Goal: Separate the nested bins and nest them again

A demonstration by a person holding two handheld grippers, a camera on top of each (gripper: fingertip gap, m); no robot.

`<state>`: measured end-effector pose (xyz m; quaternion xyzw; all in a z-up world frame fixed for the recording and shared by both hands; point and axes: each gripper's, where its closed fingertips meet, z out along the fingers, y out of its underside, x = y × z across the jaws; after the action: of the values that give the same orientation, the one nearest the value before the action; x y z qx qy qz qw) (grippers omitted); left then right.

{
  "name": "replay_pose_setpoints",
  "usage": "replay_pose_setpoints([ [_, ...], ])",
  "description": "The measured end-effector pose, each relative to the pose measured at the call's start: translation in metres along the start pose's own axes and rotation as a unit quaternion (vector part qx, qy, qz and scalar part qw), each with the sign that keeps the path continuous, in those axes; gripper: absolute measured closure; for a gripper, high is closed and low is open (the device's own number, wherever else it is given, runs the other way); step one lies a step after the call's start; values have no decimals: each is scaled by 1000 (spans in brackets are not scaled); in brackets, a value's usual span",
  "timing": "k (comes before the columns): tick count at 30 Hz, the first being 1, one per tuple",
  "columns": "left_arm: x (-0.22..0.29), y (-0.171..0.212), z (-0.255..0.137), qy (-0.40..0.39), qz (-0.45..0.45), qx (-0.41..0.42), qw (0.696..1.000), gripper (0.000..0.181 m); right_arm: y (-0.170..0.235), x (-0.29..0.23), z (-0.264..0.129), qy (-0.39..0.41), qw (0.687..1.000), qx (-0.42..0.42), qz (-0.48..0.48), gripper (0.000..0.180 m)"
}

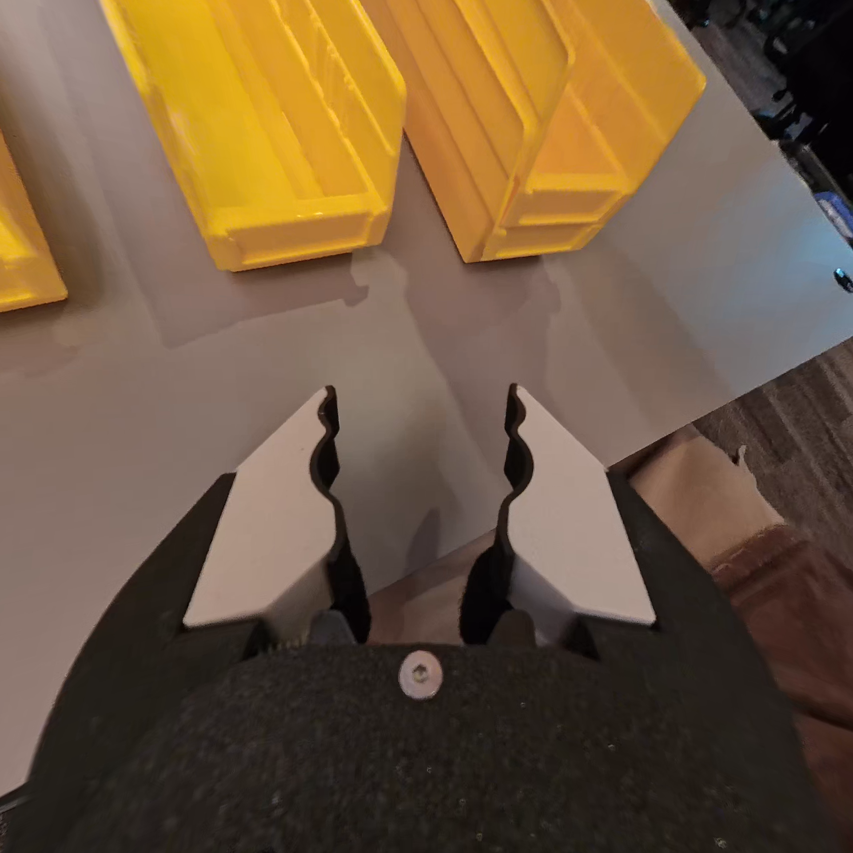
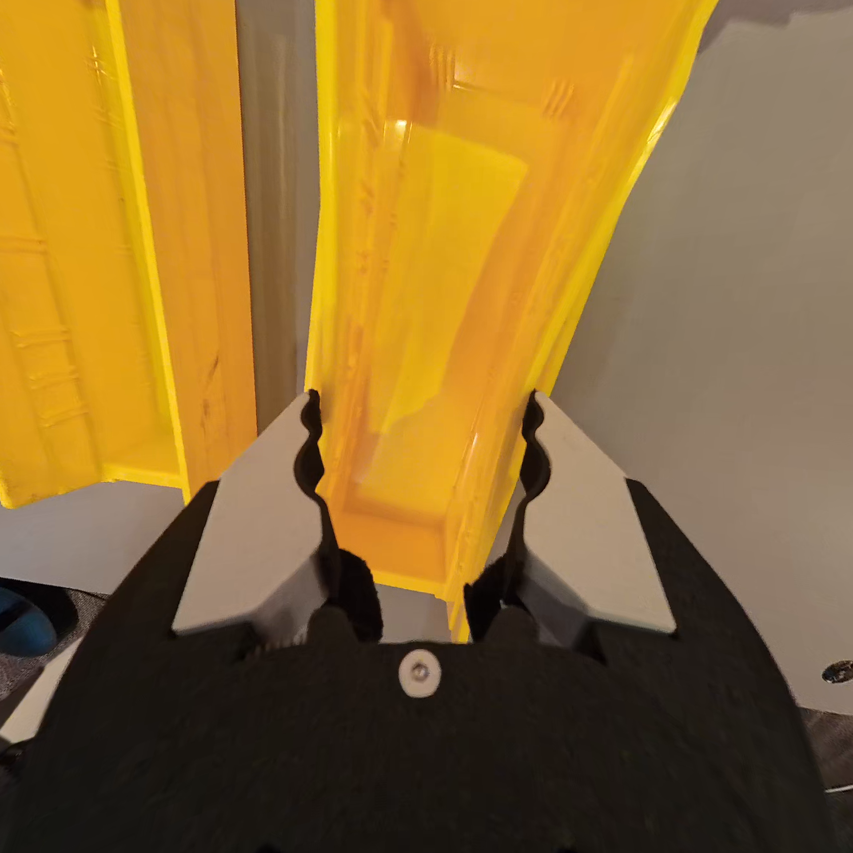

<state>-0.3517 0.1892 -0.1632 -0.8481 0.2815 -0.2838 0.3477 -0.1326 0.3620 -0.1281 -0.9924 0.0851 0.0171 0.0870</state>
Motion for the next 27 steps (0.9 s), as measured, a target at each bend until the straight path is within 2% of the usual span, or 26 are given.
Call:
replay_pose_setpoints([
  [8,11,5,10,19,-2,-21,1000,107,-8,-1,-16,-4,1000,-10,-9,94],
  [11,10,6,9,18,-5,-21,1000,108,-7,4,-15,13,1000,-17,-22,94],
  [27,9,12,9,22,-12,-32,999,107,2,10,-9,1,999,-35,-22,92],
])
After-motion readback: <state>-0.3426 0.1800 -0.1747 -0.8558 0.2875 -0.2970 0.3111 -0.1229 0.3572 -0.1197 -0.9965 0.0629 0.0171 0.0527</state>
